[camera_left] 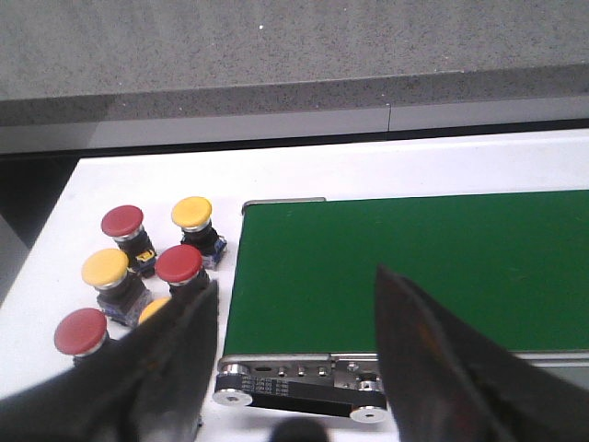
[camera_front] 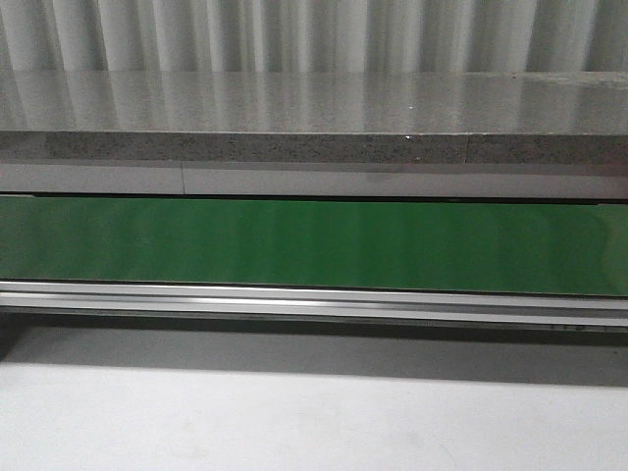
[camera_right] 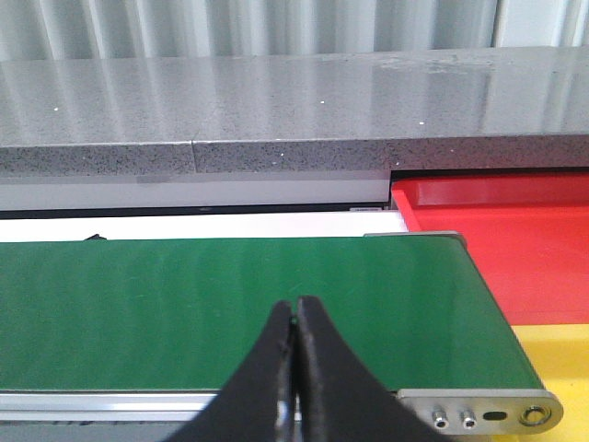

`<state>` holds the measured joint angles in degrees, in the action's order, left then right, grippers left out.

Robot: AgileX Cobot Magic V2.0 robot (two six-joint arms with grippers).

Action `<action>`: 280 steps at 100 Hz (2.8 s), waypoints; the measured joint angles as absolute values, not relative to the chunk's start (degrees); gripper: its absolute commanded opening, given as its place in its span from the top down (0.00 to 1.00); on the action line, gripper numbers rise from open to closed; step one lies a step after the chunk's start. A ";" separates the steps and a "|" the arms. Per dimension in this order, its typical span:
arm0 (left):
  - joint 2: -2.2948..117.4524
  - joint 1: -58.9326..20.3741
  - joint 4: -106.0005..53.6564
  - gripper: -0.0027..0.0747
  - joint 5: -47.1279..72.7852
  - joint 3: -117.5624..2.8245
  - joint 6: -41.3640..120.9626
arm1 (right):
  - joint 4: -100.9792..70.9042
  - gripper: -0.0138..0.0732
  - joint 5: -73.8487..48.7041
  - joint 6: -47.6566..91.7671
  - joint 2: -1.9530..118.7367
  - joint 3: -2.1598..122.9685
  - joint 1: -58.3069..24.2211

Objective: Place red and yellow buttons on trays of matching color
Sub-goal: 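Move the left gripper over the pile of red and yellow buttons, then grasp a red push-button from the pile with the left gripper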

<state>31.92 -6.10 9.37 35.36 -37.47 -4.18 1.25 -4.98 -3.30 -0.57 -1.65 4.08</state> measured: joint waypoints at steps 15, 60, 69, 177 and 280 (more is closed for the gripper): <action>39.18 -5.97 10.30 0.37 37.50 -41.16 -9.95 | 1.25 0.92 -4.98 -3.30 -0.57 -1.65 4.08; 61.59 8.80 6.73 0.37 47.59 -50.99 -13.10 | 1.25 0.92 -4.98 -3.30 -0.57 -1.65 4.08; 65.20 11.94 5.57 0.37 49.44 -51.20 -12.99 | 1.25 0.92 -4.98 -3.30 -0.57 -1.65 4.08; 91.99 20.72 -2.32 0.37 49.42 -55.96 -11.78 | 1.25 0.92 -4.98 -3.30 -0.57 -1.65 4.08; 81.80 20.33 -2.54 0.81 51.19 -57.92 -4.70 | 1.25 0.92 -4.98 -3.30 -0.57 -1.65 4.08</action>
